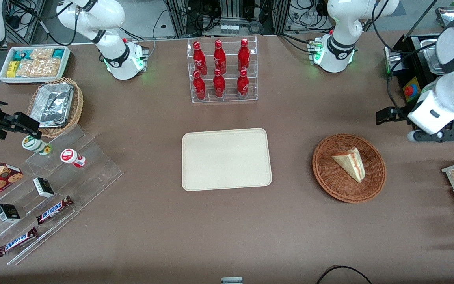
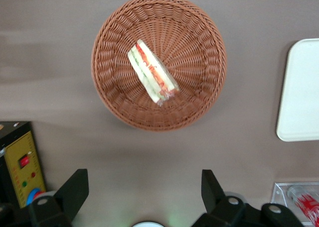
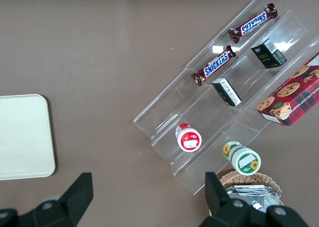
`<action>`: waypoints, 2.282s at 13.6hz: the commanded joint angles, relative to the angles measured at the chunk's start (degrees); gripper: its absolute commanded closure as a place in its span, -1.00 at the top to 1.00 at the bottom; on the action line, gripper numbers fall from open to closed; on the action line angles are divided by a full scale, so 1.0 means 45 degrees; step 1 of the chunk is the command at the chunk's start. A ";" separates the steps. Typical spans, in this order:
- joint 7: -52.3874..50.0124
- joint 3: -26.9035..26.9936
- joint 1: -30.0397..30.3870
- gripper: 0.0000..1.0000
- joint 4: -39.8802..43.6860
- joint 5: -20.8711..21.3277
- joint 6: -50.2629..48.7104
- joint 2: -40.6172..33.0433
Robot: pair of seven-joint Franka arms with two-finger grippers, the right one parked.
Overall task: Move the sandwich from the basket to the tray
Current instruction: 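Move the left gripper over the wicker basket toward the wrapped sandwich, then lower the open left gripper around the upright wrapped sandwich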
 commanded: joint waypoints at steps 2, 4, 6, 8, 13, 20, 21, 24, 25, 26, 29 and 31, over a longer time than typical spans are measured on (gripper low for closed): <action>-0.0697 0.0004 -0.0080 1.00 -0.2145 0.0127 0.2401 -0.0208; -0.0755 0.0004 -0.0080 1.00 -0.2946 0.0127 0.3475 -0.0111; -0.1240 0.0004 -0.0080 1.00 -0.3514 0.0127 0.4492 0.0045; -0.2041 0.0004 -0.0080 1.00 -0.3595 0.0127 0.4847 0.0376; -0.5043 -0.0015 -0.0119 1.00 -0.3692 0.0127 0.5976 0.0944; -1.0131 -0.0015 -0.0646 1.00 -0.3888 0.0166 0.8071 0.2077; -1.0072 -0.0015 -0.0646 1.00 -0.3888 0.0244 0.8051 0.2174; -0.9684 -0.0015 -0.0666 1.00 -0.3888 0.0322 0.7974 0.2467; -0.9256 -0.0015 -0.0666 1.00 -0.3907 0.0322 0.7915 0.2526; -0.8962 0.0004 -0.0646 1.00 -0.3907 0.0322 0.7760 0.2565; -0.8900 0.0004 -0.0646 1.00 -0.3985 0.0323 0.7641 0.2604; -0.8919 0.0024 -0.0646 1.00 -0.3966 0.0342 0.7699 0.2838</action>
